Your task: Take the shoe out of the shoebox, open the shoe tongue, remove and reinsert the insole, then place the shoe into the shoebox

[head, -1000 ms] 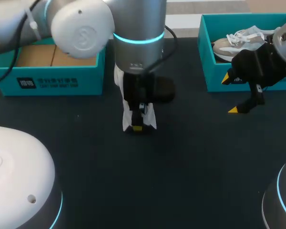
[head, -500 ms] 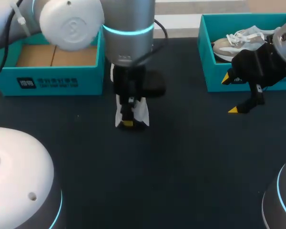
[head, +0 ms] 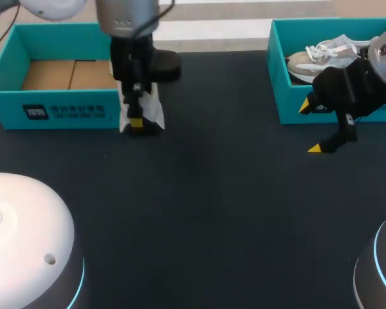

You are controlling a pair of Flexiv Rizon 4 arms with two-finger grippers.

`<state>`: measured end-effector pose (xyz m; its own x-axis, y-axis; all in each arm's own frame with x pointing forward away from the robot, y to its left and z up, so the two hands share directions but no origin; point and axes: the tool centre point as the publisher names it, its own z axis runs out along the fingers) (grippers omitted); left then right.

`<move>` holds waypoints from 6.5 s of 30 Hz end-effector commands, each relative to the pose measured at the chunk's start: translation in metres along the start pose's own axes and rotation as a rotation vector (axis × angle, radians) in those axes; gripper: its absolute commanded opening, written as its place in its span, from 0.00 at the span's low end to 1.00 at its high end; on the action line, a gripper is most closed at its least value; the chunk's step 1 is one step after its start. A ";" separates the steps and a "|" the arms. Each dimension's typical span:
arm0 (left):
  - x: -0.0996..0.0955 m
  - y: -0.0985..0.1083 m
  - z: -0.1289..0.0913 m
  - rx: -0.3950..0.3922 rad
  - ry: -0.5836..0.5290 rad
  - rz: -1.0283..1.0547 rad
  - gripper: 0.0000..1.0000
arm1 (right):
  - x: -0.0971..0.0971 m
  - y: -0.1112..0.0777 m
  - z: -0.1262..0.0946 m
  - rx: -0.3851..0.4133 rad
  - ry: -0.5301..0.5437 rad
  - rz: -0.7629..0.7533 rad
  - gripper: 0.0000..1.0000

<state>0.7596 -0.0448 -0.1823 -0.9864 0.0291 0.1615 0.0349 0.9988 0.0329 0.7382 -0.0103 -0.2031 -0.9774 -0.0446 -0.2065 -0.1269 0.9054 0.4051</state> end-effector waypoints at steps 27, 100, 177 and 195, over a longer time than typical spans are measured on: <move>-0.104 0.194 -0.020 0.023 0.038 0.046 0.00 | -0.001 0.001 0.001 0.003 0.001 0.000 1.00; -0.225 0.390 -0.022 -0.401 -0.096 1.217 0.00 | -0.001 0.001 0.001 0.003 0.001 0.000 1.00; -0.309 0.367 0.008 -0.474 -0.029 1.601 0.00 | -0.001 0.001 0.001 0.003 0.001 0.000 1.00; -0.313 0.365 0.053 -0.470 -0.006 1.593 0.00 | -0.001 0.001 0.001 0.003 0.001 0.000 1.00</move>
<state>1.0719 0.3113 -0.2692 0.0817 0.9434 0.3214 0.9848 -0.1259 0.1193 0.7382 -0.0104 -0.2031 -0.9774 -0.0445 -0.2066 -0.1269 0.9055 0.4050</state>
